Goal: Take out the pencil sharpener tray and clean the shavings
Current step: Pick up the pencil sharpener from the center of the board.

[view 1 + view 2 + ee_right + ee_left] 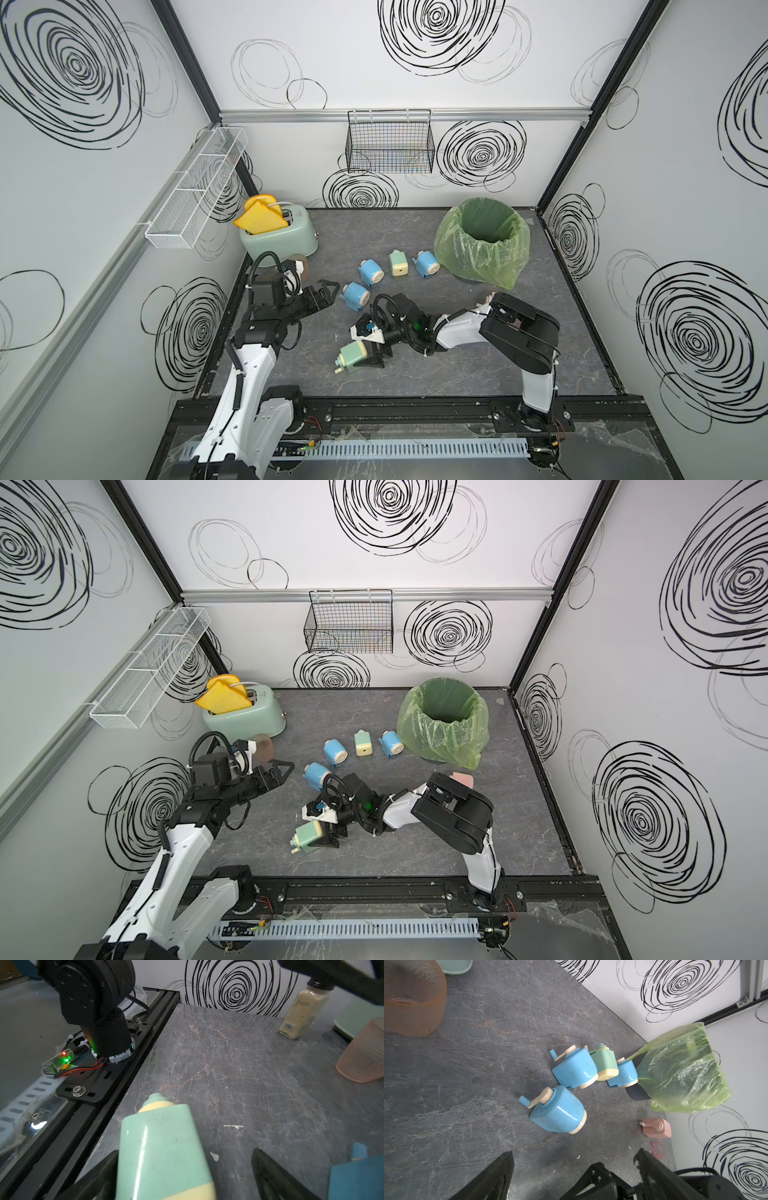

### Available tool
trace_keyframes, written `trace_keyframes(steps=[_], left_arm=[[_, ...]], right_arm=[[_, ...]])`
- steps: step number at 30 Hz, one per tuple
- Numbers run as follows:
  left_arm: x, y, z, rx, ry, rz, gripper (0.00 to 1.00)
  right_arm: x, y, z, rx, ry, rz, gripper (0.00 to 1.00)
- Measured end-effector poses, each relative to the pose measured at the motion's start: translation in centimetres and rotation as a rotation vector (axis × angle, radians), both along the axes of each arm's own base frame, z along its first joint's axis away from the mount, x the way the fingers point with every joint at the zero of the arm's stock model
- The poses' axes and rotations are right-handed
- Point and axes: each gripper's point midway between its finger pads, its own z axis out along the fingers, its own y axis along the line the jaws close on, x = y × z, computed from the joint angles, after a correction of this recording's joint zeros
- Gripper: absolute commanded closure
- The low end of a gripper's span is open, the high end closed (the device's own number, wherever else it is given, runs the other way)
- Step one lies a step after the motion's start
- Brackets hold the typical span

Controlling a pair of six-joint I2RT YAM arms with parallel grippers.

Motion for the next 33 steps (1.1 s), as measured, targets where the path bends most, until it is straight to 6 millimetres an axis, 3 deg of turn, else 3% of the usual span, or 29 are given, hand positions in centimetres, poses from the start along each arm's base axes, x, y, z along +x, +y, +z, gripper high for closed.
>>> trace_keyframes(steps=[3,7,15,22,27,33], left_arm=[[0.1,-0.2,0.2,-0.004,-0.011,-0.01,0.03],[0.3,-0.3,0.2,-0.007,-0.024,-0.017,0.03],[0.4,-0.4,-0.3,-0.017,-0.027,-0.028,0.03],[0.5,-1.5,0.2,-0.036,-0.066,-0.078,0.03],[-0.3,-5.0,1.4,-0.053,-0.125,-0.223,0.02],[-3.4,-11.7,4.5,-0.097,-0.269,-0.511,0.03]], right_arm=[[-0.2,0.6,-0.6,-0.013,0.012,0.03,0.03],[-0.7,0.2,-1.3,-0.042,0.036,0.055,0.14],[-1.6,-1.0,-2.3,-0.092,0.082,0.06,0.5],[-1.8,-2.9,-1.5,-0.108,0.1,0.019,0.59],[-1.1,-4.4,1.2,-0.102,0.107,-0.027,0.62],[2.2,-7.9,6.9,-0.064,0.151,-0.16,0.62]])
